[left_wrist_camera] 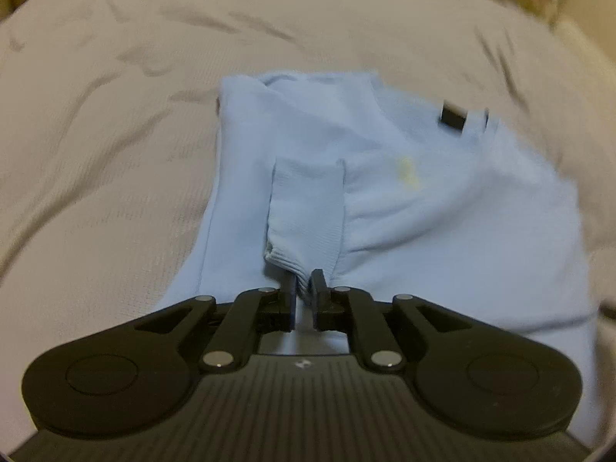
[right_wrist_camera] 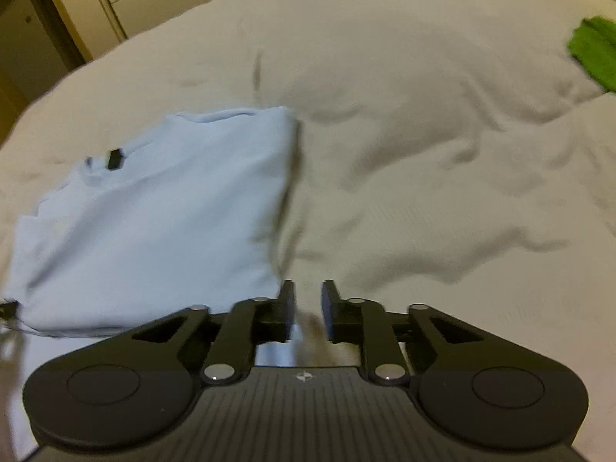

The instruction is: Fold clothes

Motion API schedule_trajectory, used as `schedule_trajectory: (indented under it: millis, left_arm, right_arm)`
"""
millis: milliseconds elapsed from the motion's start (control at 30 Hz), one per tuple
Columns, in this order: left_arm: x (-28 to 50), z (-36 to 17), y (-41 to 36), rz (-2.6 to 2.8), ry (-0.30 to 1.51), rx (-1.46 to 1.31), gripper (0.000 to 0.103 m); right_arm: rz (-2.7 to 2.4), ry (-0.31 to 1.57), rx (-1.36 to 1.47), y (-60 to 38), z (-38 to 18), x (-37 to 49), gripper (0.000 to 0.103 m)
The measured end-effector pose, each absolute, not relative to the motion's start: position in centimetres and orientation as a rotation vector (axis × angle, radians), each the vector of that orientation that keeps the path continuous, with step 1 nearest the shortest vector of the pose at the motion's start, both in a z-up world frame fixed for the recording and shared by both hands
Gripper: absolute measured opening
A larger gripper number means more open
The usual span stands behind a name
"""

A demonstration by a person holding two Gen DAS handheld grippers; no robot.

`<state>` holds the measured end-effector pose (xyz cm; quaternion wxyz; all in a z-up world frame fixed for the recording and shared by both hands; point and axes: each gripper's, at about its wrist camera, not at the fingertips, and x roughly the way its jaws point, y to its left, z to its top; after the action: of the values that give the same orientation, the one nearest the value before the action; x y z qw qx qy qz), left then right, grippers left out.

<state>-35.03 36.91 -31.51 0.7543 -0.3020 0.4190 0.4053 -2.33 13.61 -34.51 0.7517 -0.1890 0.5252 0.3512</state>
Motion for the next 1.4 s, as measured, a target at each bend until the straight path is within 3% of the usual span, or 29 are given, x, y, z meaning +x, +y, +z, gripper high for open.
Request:
schedule_trajectory:
  millis: [267, 367, 467, 533, 600, 667, 733, 767, 967, 1167, 1400]
  left_arm:
    - [-38.0, -28.1, 36.8, 0.937, 0.949, -0.592, 0.009]
    - [-35.4, -26.8, 37.0, 0.852, 0.901, -0.51, 0.009]
    - [-31.2, -27.8, 37.4, 0.747, 0.898, -0.41, 0.013]
    - [-29.4, -29.9, 38.1, 0.726, 0.939, -0.344, 0.017]
    - [-29.2, -32.0, 39.3, 0.729, 0.992, -0.32, 0.026]
    - [-30.1, -32.4, 40.3, 0.719, 0.982, -0.345, 0.029]
    - [-31.6, -31.2, 40.5, 0.739, 0.955, -0.362, 0.026]
    - [-32.5, -30.4, 40.2, 0.761, 0.953, -0.356, 0.02]
    - [-38.1, -27.1, 34.4, 0.631, 0.921, -0.41, 0.02]
    - [-42.9, -29.8, 27.7, 0.718, 1.031, -0.465, 0.02]
    - [-46.0, -31.5, 22.3, 0.828, 0.911, -0.408, 0.02]
  right_arm:
    - [0.844, 1.076, -0.396, 15.5, -32.9, -3.0, 0.024]
    - [0.893, 1.03, -0.372, 16.4, -31.9, -3.4, 0.024]
    - [0.94, 0.983, -0.347, 17.3, -31.0, -3.7, 0.026]
    - [0.957, 0.972, -0.36, 18.6, -31.6, -3.7, 0.036]
    - [0.919, 0.988, -0.379, 18.7, -32.6, -2.9, 0.037]
    - [0.881, 1.003, -0.398, 18.8, -33.6, -2.2, 0.038]
    - [0.847, 0.994, -0.381, 17.7, -33.0, -1.9, 0.038]
    - [0.84, 0.988, -0.368, 16.6, -32.2, -2.3, 0.038]
    - [0.865, 1.022, -0.312, 10.3, -29.6, -7.0, 0.038]
    - [0.862, 1.13, -0.357, 5.8, -32.6, -12.2, 0.037]
    - [0.997, 1.059, -0.346, 0.4, -33.6, -14.0, 0.043]
